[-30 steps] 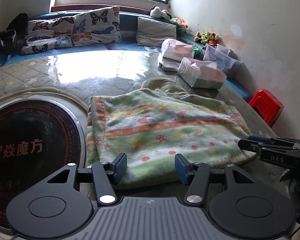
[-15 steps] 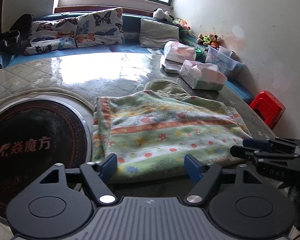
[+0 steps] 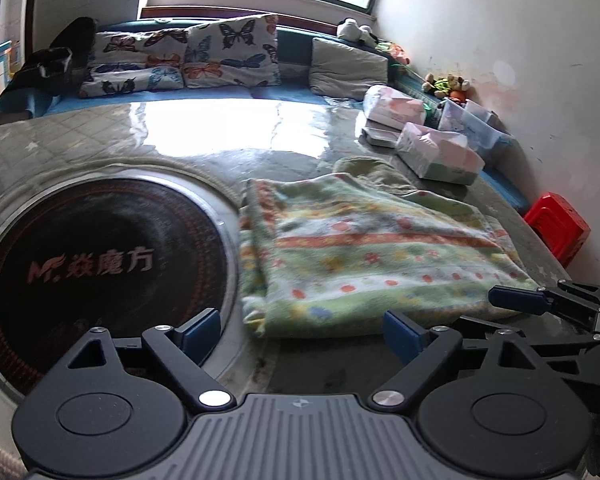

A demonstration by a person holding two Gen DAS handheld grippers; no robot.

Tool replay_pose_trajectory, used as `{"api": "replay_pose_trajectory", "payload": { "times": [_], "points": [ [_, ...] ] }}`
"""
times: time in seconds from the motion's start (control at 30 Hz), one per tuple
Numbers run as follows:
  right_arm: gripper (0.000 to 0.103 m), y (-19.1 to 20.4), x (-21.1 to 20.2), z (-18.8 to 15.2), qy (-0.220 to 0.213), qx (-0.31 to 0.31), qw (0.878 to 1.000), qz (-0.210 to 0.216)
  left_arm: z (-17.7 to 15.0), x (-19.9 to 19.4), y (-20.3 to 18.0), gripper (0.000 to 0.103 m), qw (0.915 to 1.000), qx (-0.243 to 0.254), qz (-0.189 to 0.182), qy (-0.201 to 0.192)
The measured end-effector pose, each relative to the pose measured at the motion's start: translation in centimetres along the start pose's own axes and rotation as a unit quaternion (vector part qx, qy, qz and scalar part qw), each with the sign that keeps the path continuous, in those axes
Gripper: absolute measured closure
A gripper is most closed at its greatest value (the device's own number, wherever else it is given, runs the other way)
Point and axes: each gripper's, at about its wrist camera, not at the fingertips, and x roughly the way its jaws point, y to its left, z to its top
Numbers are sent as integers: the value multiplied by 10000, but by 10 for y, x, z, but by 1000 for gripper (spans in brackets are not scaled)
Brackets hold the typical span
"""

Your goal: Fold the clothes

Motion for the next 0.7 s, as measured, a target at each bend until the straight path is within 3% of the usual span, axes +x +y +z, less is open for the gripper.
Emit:
{"api": "replay_pose_trajectory", "payload": {
  "times": [0.2, 0.27, 0.5, 0.6, 0.7],
  "points": [
    [46, 2, 1, -5, 55, 100, 9999, -32, -10, -5, 4, 9, 10000, -9, 64, 76],
    [39, 0, 0, -8, 91, 205, 9997, -71, -14, -6, 4, 8, 9999, 4, 77, 117],
    [33, -5, -4, -17, 191, 438, 9986, -238, -21, -11, -3, 0, 9998, 80, 92, 179],
    [22, -7, -5, -20, 229, 543, 9978, -288, -23, -12, -8, 0, 9996, 170, 122, 194],
    [21, -7, -7, -23, 234, 603, 9972, -368, -25, -12, -13, 0, 9993, 261, 186, 213]
  ]
}}
